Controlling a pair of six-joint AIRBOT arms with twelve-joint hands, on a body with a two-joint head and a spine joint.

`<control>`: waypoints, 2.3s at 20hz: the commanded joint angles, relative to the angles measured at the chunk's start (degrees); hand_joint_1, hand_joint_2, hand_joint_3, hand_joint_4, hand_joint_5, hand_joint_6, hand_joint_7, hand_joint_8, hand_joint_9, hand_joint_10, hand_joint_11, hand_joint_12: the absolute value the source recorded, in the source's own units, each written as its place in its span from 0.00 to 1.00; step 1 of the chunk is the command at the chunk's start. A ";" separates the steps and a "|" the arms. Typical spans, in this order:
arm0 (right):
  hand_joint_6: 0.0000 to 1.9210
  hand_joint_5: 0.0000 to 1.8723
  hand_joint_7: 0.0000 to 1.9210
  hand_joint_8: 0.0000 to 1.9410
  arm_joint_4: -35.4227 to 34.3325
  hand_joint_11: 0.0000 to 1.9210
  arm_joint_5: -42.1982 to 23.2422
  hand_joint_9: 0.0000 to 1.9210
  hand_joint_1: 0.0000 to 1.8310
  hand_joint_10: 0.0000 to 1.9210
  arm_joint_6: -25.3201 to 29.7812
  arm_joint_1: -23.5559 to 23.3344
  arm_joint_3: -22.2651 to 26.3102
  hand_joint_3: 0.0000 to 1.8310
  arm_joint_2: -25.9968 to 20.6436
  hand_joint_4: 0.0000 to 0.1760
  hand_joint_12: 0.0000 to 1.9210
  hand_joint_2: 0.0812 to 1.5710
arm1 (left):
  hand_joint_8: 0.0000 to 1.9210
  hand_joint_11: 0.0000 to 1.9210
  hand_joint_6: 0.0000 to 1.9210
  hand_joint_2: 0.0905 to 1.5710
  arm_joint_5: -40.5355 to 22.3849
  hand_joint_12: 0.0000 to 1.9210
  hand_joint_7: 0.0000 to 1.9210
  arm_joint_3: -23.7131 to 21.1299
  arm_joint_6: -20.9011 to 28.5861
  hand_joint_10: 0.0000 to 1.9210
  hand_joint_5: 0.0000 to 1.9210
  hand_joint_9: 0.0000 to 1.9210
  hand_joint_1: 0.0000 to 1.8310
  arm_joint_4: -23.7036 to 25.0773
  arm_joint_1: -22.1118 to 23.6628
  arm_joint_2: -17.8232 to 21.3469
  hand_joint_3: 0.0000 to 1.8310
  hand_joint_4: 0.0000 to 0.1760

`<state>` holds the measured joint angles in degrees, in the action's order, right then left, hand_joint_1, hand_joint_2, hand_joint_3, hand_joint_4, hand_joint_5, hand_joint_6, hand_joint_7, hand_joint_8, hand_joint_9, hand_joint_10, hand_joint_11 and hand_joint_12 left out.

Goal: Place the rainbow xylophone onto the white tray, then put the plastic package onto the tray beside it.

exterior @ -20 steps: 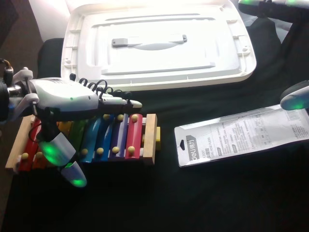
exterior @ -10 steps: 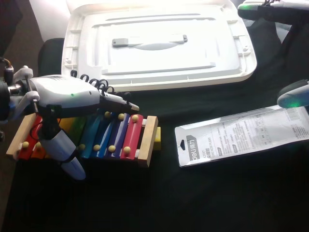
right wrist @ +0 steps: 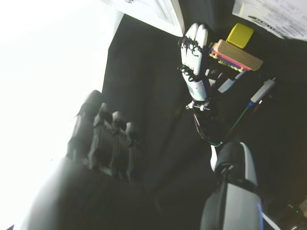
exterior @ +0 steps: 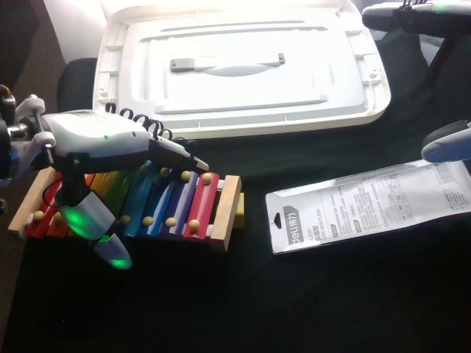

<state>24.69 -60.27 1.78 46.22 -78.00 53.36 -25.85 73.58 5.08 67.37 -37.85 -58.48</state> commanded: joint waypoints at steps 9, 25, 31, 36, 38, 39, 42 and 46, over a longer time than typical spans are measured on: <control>0.00 0.15 0.16 0.00 -3.45 0.08 -6.29 0.14 0.49 0.01 0.49 -0.89 -0.19 0.00 0.20 0.00 0.25 0.51 | 0.00 0.24 0.00 0.63 -3.58 0.34 0.39 -0.43 -5.53 0.01 0.33 0.40 0.66 -7.98 1.46 1.38 0.00 0.00; 0.00 0.15 0.16 0.00 -3.47 0.09 -6.30 0.14 0.49 0.00 0.49 -0.89 -0.22 0.00 0.25 0.00 0.20 0.51 | 0.00 0.04 0.00 0.60 -5.55 0.28 0.33 -0.13 -12.14 0.00 0.31 0.27 0.64 -13.96 10.62 4.10 0.00 0.00; 0.00 0.14 0.16 0.00 -3.47 0.10 -6.31 0.14 0.48 0.00 0.49 -1.06 -0.28 0.00 0.28 0.04 0.21 0.50 | 0.00 0.06 0.00 0.59 -1.31 0.16 0.33 5.26 -13.32 0.01 0.30 0.27 0.66 -12.68 18.01 -0.63 0.00 0.00; 0.00 0.14 0.15 0.00 -3.44 0.09 -6.39 0.14 0.50 0.00 0.48 -1.68 -0.38 0.00 0.49 0.00 0.20 0.50 | 0.00 0.00 0.00 0.59 2.68 0.41 0.30 11.02 -13.39 0.00 0.30 0.27 0.62 -12.62 20.89 -5.95 0.00 0.00; 0.00 0.14 0.14 0.00 -3.30 0.11 -6.64 0.14 0.50 0.00 0.48 -2.05 -0.38 0.00 0.55 0.00 0.16 0.50 | 0.00 0.01 0.00 0.59 4.40 0.41 0.33 13.24 -13.40 0.00 0.32 0.28 0.64 -12.42 22.38 -8.03 0.00 0.00; 0.00 0.14 0.14 0.00 -3.30 0.12 -6.66 0.14 0.51 0.00 0.48 -2.06 -0.38 0.00 0.56 0.00 0.13 0.50 | 0.00 0.00 0.00 0.59 4.54 0.42 0.33 13.40 -13.40 0.00 0.32 0.29 0.65 -12.39 22.49 -8.13 0.00 0.00; 0.00 0.14 0.14 0.00 -3.29 0.12 -6.81 0.13 0.54 0.00 0.48 -2.11 -0.53 0.00 0.90 0.00 0.09 0.50 | 0.00 0.08 0.00 0.56 6.75 0.42 0.34 15.51 -13.41 0.00 0.33 0.33 0.70 -11.46 24.05 -10.18 0.00 0.00; 0.00 0.15 0.15 0.00 -3.24 0.15 -7.21 0.15 0.54 0.00 0.48 -2.24 -0.78 0.00 1.35 0.00 0.07 0.49 | 0.00 0.01 0.00 0.56 8.71 0.44 0.34 19.76 -13.40 0.00 0.35 0.27 0.70 -11.98 24.43 -14.00 0.00 0.00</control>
<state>24.84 -61.19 1.76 44.93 -78.61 54.65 -14.33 93.82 -8.40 56.80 -14.57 -72.93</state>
